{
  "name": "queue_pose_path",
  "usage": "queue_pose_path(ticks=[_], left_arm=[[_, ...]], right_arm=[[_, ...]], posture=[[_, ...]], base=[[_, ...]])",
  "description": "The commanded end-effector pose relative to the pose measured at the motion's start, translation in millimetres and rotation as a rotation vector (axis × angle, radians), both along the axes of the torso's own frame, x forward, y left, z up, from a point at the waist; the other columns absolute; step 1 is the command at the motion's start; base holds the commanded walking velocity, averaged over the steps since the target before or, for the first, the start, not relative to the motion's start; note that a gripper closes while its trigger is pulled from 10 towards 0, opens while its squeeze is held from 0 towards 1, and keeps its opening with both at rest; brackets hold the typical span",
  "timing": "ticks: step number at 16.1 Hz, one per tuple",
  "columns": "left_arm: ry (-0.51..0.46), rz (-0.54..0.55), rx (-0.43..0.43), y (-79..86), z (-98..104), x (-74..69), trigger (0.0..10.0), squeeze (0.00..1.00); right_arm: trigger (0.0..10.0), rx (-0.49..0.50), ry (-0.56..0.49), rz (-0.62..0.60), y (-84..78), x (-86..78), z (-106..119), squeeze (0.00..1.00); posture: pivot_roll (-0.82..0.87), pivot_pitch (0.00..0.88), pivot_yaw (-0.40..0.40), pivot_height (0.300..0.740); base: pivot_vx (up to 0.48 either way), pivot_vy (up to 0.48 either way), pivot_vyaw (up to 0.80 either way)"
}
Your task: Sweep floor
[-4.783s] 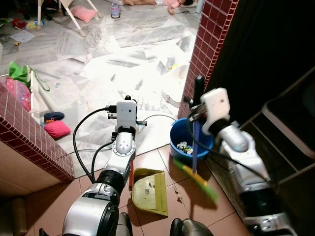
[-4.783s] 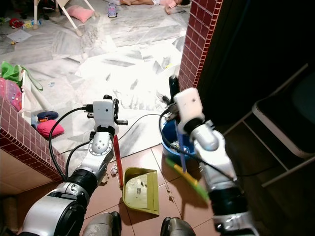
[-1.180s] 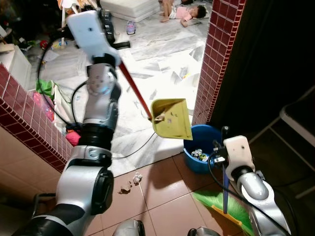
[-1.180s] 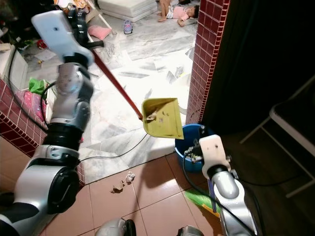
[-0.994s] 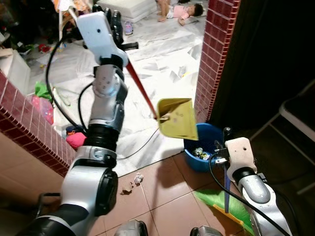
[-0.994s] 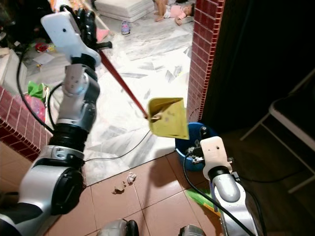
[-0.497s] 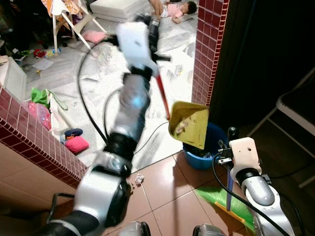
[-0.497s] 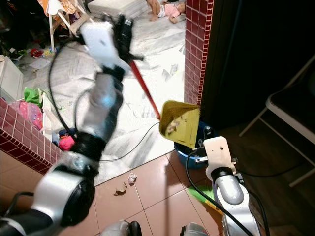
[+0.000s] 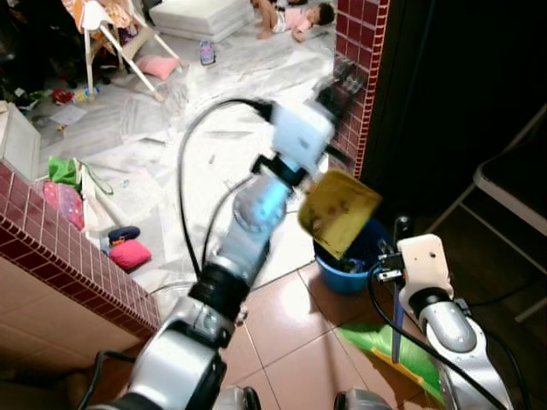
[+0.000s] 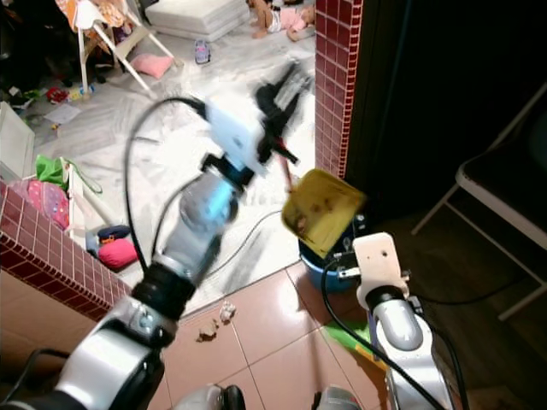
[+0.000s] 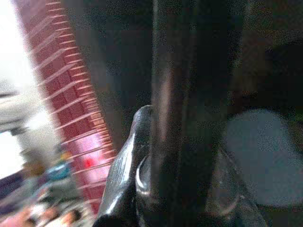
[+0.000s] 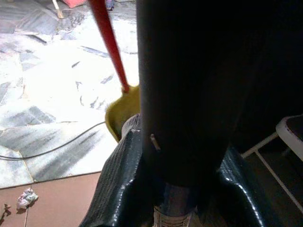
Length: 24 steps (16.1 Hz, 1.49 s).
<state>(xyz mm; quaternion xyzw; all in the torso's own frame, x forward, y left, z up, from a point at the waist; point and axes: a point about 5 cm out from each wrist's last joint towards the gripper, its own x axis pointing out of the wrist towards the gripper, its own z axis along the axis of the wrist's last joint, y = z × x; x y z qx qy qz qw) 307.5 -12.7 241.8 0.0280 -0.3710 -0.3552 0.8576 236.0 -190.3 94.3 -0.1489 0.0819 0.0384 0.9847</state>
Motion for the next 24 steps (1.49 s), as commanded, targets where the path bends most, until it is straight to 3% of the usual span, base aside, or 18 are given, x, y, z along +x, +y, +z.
queue_pose_path(ticks=[1, 6, 9, 10, 13, 15, 16, 17, 18, 19, 21, 24], left_arm=[[-0.150, -0.125, 0.023, -11.2, 10, -24.3, 10.0, 0.00], [-0.157, -0.202, 0.126, -17.1, -6, -33.9, 10.0, 0.00], [-0.201, -0.201, 0.167, -12.5, -3, -31.6, 10.0, 0.00], [-0.202, -0.162, 0.144, -7.2, 6, -25.1, 10.0, 0.00], [-0.162, -0.007, 0.018, 9.6, 26, -4.5, 10.0, 0.00], [-0.098, 0.116, -0.118, 28.0, 43, 12.5, 10.0, 0.00], [-0.031, 0.192, -0.251, 44.7, 56, 23.9, 10.0, 0.00], [0.014, 0.231, -0.314, 53.0, 61, 29.1, 10.0, 0.00], [0.123, 0.319, -0.454, 78.2, 69, 42.0, 10.0, 0.00], [0.134, 0.337, -0.463, 82.5, 69, 44.0, 10.0, 0.00], [0.275, 0.393, -0.574, 103.8, 66, 54.0, 10.0, 0.00], [0.402, 0.532, -0.621, 129.9, 55, 61.8, 10.0, 0.00]], right_arm=[[10.0, 0.004, -0.004, 0.019, 2.8, 1.9, -1, 0.00], [10.0, -0.017, -0.036, 0.043, 5.4, 7.3, 4, 0.00], [10.0, -0.029, -0.061, 0.062, 7.5, 12.6, 7, 0.00], [10.0, -0.032, -0.070, 0.064, 7.5, 14.9, 8, 0.00], [10.0, -0.034, -0.083, 0.071, 8.5, 18.9, 10, 0.00], [10.0, -0.032, -0.102, 0.084, 11.4, 22.9, 13, 0.00], [10.0, -0.037, -0.110, 0.099, 13.6, 25.9, 14, 0.00], [10.0, -0.039, -0.109, 0.103, 14.1, 27.5, 13, 0.00], [10.0, -0.041, -0.108, 0.120, 17.3, 33.3, 12, 0.00], [10.0, -0.041, -0.109, 0.126, 18.5, 34.6, 12, 0.00], [10.0, -0.036, -0.112, 0.150, 24.4, 41.1, 12, 0.00], [10.0, -0.032, -0.115, 0.170, 29.8, 46.0, 11, 0.00]], posture=[[-0.21, 0.064, 0.156, 0.740], [-0.21, 0.054, 0.145, 0.740], [-0.20, 0.041, 0.139, 0.740], [-0.20, 0.037, 0.137, 0.740], [-0.19, 0.026, 0.127, 0.740], [-0.19, 0.019, 0.114, 0.740], [-0.18, 0.015, 0.104, 0.740], [-0.17, 0.013, 0.097, 0.740], [-0.15, 0.006, 0.084, 0.740], [-0.15, 0.006, 0.084, 0.740], [-0.12, 0.000, 0.066, 0.740], [-0.08, 0.001, 0.050, 0.740]], base=[[0.000, 0.000, 0.00], [0.000, 0.000, 0.00], [0.000, 0.000, 0.00], [0.000, 0.000, 0.00], [0.000, 0.000, 0.00], [0.000, 0.000, 0.00], [0.000, 0.000, 0.00], [0.000, 0.000, 0.00], [0.000, 0.000, 0.00], [0.000, 0.000, 0.00], [0.000, 0.000, 0.00], [0.000, 0.000, 0.00]])
